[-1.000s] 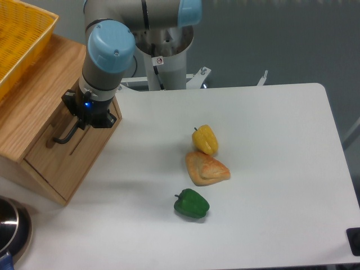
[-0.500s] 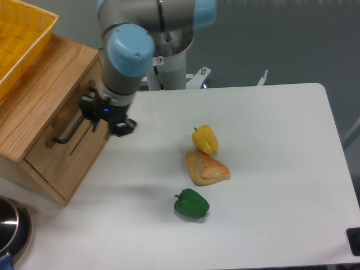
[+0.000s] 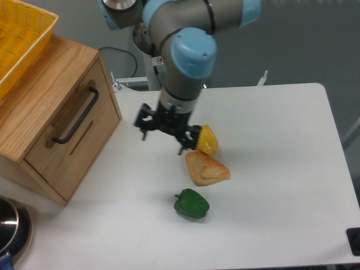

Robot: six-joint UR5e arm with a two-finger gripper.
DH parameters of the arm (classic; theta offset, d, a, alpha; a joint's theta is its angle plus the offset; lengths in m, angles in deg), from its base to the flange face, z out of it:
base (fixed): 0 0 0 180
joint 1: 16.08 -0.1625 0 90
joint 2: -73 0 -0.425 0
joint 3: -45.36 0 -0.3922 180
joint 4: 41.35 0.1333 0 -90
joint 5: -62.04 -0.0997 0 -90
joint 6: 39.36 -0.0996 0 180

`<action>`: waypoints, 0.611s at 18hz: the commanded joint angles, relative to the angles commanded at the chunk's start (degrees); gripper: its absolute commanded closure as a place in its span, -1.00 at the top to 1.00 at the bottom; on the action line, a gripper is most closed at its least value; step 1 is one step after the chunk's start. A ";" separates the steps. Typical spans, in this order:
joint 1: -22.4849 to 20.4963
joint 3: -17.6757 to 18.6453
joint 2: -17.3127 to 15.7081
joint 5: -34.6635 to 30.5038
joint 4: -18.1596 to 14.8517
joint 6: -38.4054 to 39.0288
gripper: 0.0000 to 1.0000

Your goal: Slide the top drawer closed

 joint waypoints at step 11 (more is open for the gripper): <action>-14.15 -0.17 6.50 -9.75 4.75 -35.47 1.00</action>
